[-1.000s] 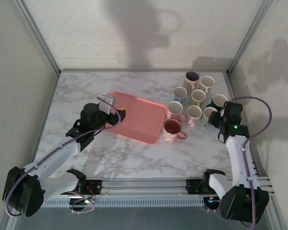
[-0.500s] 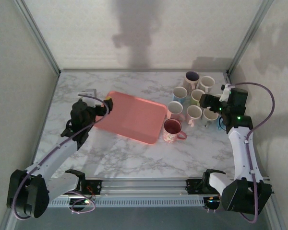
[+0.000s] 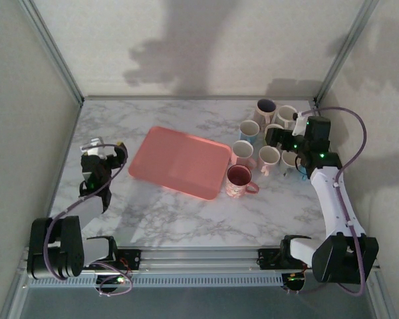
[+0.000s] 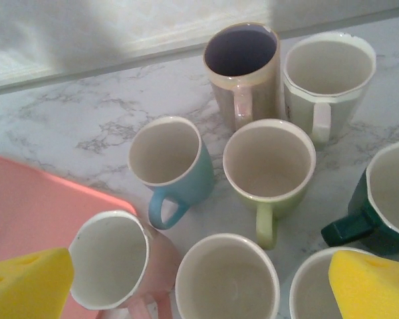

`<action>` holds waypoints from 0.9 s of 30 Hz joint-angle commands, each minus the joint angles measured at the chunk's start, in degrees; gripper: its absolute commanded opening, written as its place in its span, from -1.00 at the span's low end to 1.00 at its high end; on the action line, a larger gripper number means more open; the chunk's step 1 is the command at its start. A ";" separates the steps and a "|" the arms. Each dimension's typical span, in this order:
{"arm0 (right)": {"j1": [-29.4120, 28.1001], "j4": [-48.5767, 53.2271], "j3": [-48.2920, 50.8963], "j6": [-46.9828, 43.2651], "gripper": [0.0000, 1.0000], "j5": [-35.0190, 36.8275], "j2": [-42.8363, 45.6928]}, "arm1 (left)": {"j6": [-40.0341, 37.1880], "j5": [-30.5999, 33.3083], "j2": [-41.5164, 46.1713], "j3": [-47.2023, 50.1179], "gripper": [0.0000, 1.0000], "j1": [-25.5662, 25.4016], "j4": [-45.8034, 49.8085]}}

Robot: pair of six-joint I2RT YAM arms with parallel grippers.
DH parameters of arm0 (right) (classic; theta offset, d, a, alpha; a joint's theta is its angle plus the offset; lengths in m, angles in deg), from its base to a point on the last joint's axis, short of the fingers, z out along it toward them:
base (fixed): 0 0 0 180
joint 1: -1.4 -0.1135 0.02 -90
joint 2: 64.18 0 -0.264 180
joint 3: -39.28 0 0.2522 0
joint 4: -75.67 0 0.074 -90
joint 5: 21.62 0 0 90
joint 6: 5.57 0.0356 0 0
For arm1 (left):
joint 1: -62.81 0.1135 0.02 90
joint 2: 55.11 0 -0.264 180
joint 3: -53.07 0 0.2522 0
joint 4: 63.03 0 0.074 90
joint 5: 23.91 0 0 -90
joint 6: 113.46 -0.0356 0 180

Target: Turn the mug right side up

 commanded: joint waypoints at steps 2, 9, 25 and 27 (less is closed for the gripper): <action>-0.69 -3.85 -1.73 -1.13 0.98 2.02 -1.26 | -0.93 -3.03 -4.45 3.03 0.99 0.44 -15.46; -1.21 -7.61 -0.29 -1.24 0.98 5.73 -2.61 | -0.45 -2.62 -13.67 5.73 0.99 0.32 -26.78; -3.87 -31.32 17.38 -6.43 0.98 15.12 -3.43 | -2.45 3.40 -17.13 5.89 0.99 -3.03 -29.50; -3.95 -33.61 19.33 -7.51 0.98 14.84 -3.75 | -2.41 3.39 -17.15 5.91 0.99 -3.03 -29.56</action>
